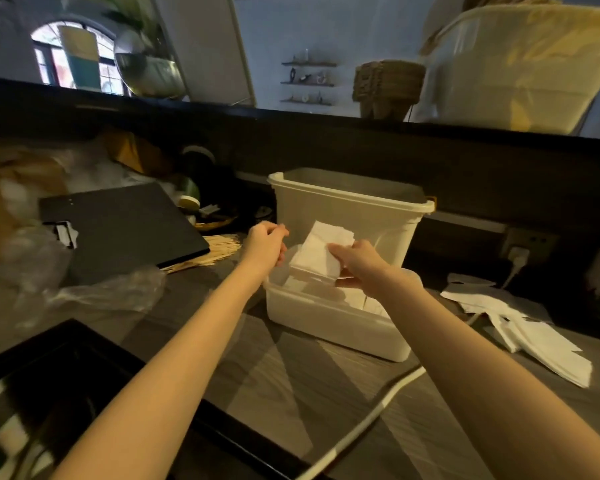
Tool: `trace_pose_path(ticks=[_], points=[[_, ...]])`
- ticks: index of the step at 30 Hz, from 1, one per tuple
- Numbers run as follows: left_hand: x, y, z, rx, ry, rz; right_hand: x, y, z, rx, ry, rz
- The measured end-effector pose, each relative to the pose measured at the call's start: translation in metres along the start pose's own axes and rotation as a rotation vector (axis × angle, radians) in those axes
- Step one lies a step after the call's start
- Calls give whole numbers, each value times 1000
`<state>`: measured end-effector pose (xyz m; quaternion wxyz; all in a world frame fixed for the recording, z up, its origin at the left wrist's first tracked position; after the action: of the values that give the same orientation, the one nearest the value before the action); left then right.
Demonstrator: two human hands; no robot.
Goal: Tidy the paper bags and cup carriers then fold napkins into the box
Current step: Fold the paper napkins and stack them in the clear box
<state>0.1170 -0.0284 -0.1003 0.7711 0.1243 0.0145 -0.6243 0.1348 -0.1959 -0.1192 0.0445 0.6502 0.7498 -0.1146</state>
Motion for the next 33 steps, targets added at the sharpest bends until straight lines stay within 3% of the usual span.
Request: trace_pose_path(ticks=[11, 17, 21, 26, 33], points=[[-9, -5, -17, 10, -294, 75, 36, 15, 11, 70, -215, -130], [-9, -3, -18, 10, -261, 35, 35, 6, 2, 99, -151, -293], [-8, -3, -17, 11, -230, 10, 19, 4, -7, 46, -101, -260], [-6, -4, -16, 19, -166, -22, 26, 1, 10, 115, -129, -317], [2, -3, -2, -8, 74, -130, 35, 1, 9, 125, -146, -368]])
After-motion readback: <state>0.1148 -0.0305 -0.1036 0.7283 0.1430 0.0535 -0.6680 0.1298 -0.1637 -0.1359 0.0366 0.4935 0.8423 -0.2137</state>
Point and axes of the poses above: each hand's wrist, its own y-axis towards the middle knuckle, its own x-axis out of the palm, z = x × y, the point moved 8 cm from there along y, towards the middle knuckle, and after that the axes turned 5 degrees about -z, right-handed, at the moved point
